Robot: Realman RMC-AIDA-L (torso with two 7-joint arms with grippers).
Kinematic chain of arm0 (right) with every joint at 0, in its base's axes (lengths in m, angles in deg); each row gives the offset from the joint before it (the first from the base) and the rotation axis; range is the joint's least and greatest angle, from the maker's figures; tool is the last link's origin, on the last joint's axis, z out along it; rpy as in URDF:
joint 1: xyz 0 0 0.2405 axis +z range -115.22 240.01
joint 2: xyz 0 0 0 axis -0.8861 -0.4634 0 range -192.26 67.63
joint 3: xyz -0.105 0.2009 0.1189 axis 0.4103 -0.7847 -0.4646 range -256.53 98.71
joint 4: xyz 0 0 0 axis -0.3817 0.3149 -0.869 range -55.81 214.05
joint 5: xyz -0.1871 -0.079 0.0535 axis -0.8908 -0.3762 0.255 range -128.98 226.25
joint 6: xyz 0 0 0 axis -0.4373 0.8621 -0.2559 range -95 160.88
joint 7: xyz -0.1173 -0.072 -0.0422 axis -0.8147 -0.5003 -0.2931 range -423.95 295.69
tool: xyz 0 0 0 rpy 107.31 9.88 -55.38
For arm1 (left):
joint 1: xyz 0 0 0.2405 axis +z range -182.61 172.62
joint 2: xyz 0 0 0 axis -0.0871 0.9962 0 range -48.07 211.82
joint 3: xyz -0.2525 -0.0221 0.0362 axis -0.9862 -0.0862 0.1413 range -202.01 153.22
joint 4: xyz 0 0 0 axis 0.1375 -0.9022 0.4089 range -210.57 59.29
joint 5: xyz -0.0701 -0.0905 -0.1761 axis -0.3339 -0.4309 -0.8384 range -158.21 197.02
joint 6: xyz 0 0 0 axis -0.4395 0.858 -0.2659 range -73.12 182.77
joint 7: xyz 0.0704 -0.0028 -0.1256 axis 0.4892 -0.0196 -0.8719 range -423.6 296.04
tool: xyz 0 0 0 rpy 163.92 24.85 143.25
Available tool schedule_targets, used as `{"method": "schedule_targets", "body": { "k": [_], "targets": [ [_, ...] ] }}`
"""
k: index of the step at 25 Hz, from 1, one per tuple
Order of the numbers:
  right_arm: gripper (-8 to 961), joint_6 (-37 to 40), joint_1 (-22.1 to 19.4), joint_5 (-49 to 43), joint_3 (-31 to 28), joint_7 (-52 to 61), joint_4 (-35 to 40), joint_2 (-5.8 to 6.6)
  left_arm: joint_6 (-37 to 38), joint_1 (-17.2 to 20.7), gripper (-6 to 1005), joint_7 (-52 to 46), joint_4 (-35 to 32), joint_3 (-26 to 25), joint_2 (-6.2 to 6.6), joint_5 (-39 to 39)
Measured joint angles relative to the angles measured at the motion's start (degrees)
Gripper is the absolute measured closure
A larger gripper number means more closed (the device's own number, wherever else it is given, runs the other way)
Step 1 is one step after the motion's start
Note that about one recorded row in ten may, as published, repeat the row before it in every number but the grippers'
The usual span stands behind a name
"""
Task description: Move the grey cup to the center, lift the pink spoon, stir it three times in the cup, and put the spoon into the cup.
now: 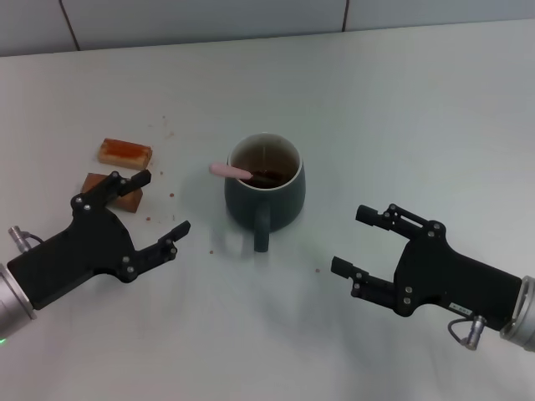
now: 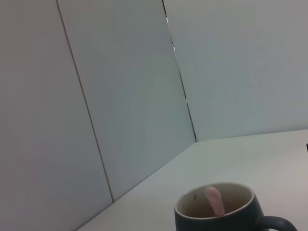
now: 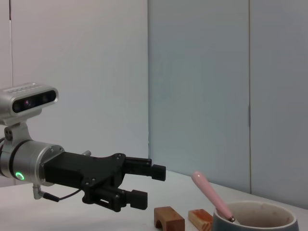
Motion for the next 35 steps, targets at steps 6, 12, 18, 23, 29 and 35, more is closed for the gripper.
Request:
{"method": "schedule_targets", "body": {
  "k": [6, 12, 18, 23, 29, 35],
  "targets": [
    [195, -0.05, 0.40, 0.23, -0.02, 0.03, -0.31, -0.05, 0.41, -0.02, 186, 0.02, 0.35, 0.94, -0.18, 0.01],
    [195, -0.15, 1.36, 0.21, 0.05, 0.03, -1.26, -0.15, 1.12, -0.06, 186, 0.00, 0.43, 1.65, -0.17, 0.02],
    [195, -0.73, 2.99, -0.11, 0.06, -0.32, -3.00, -0.13, 1.30, -0.10, 186, 0.00, 0.50, 2.84, -0.17, 0.00],
    [195, -1.34, 3.46, -0.26, 0.12, -0.39, -3.30, -0.14, 1.31, -0.15, 186, 0.00, 0.51, 2.85, -0.17, -0.05],
    [195, -1.49, 3.48, -0.26, 0.13, -0.50, -3.35, -0.17, 1.42, -0.16, 186, 0.00, 0.51, 2.84, -0.17, -0.18],
    [195, -1.49, 3.48, -0.26, 0.13, -0.55, -3.36, -0.17, 1.30, -0.16, 186, -0.03, 0.51, 2.81, -0.17, -0.24]
  ]
}}
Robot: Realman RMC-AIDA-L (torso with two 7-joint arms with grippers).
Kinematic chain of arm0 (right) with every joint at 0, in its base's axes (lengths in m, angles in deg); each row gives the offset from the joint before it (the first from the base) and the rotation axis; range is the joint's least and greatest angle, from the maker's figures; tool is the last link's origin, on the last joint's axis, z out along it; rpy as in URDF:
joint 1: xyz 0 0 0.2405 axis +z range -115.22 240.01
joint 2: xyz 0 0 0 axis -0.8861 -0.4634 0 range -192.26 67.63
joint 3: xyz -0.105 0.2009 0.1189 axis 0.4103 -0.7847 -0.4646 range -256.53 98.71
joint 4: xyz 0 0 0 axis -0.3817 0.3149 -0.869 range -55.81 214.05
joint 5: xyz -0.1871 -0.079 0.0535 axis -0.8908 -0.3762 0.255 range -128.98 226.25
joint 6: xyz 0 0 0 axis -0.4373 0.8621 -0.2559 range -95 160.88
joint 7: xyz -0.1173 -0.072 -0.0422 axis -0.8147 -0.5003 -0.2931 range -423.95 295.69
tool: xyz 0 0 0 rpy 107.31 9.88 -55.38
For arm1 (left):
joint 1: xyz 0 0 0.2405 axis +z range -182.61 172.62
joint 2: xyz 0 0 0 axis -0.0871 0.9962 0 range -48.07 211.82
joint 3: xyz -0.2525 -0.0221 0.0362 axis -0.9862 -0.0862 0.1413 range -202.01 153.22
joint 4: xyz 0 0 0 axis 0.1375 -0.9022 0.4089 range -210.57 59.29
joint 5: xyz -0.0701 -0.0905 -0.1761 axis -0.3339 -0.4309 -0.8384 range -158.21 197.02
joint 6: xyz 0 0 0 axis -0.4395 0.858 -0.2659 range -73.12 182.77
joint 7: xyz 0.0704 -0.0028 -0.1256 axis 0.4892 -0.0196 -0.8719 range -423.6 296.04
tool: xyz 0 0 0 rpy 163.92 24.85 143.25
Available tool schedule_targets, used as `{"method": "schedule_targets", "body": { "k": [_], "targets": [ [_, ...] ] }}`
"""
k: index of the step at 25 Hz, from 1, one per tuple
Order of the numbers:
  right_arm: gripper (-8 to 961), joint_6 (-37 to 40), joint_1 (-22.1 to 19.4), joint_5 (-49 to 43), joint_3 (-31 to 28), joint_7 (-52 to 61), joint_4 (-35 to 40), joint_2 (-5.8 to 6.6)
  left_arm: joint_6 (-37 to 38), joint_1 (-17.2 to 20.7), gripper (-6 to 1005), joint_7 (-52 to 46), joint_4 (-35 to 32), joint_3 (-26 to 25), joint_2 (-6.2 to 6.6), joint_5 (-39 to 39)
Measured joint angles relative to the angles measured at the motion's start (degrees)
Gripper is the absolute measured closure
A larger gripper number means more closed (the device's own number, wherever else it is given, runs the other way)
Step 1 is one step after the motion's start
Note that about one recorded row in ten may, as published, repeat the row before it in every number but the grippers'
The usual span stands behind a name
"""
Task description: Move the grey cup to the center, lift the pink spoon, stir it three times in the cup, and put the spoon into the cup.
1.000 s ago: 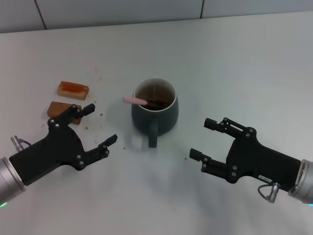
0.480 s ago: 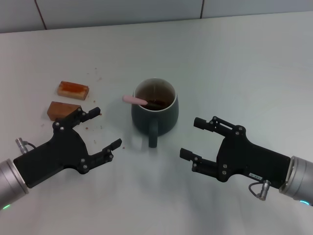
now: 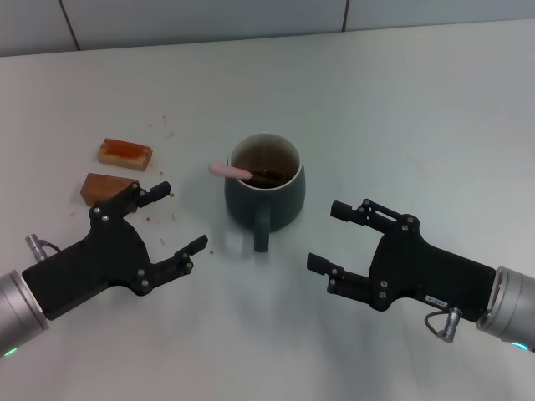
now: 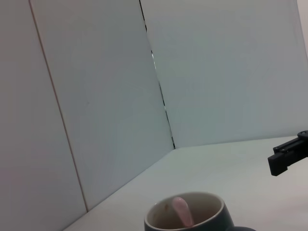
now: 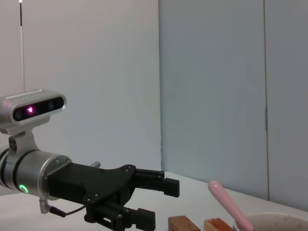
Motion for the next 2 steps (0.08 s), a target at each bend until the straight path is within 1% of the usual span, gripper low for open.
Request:
{"method": "schedule_targets", "body": {
  "k": [2],
  "targets": [
    [195, 0.00, 0.00, 0.00, 0.00, -0.01, 0.00, 0.00, -0.02, 0.00, 186, -0.07, 0.00, 0.00, 0.00, -0.06]
  ]
}}
